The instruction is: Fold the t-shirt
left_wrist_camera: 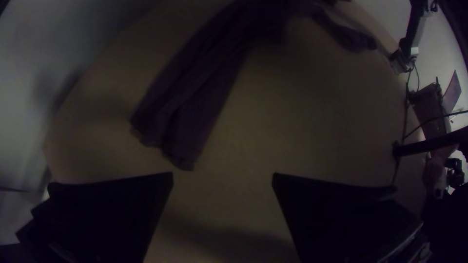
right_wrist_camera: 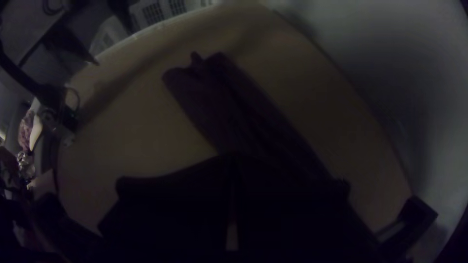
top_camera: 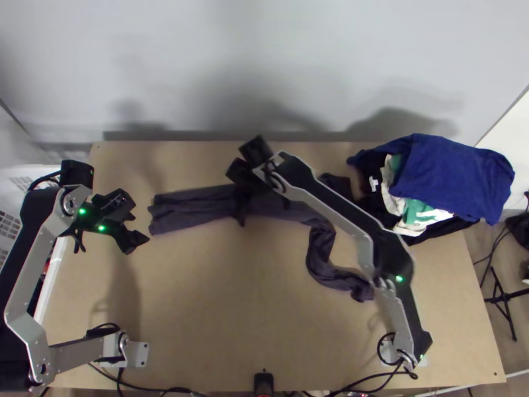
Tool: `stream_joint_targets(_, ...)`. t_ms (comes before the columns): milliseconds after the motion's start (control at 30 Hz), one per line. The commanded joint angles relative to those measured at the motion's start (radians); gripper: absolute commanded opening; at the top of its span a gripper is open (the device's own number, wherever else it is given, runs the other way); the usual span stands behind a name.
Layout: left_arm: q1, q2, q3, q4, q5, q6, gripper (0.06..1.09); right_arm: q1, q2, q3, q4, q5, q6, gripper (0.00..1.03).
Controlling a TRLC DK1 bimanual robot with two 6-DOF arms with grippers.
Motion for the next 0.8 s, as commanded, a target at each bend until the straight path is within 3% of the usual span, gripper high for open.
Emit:
stream_joint_targets(0,0.002,-0.001,-0.006,0.008,0.000,0.000,1.05,0.003,0.150,0.196,0.072,0.003,0.033,0.03)
stream_joint_targets(600,0.005,-0.007,-0.045,0.014,-0.002,0.011,1.05,0.054,0.277,0.213,0.255,0.004,0.057,0.03)
stream_joint_targets(700,0.005,-0.012,-0.049,0.014,-0.002,0.011,1.05,0.071,0.294,0.211,0.249,0.006,0.065,0.18)
stream_joint_targets(767,0.005,-0.015,-0.058,0.014,-0.002,0.011,1.05,0.075,0.299,0.213,0.242,0.007,0.083,0.40)
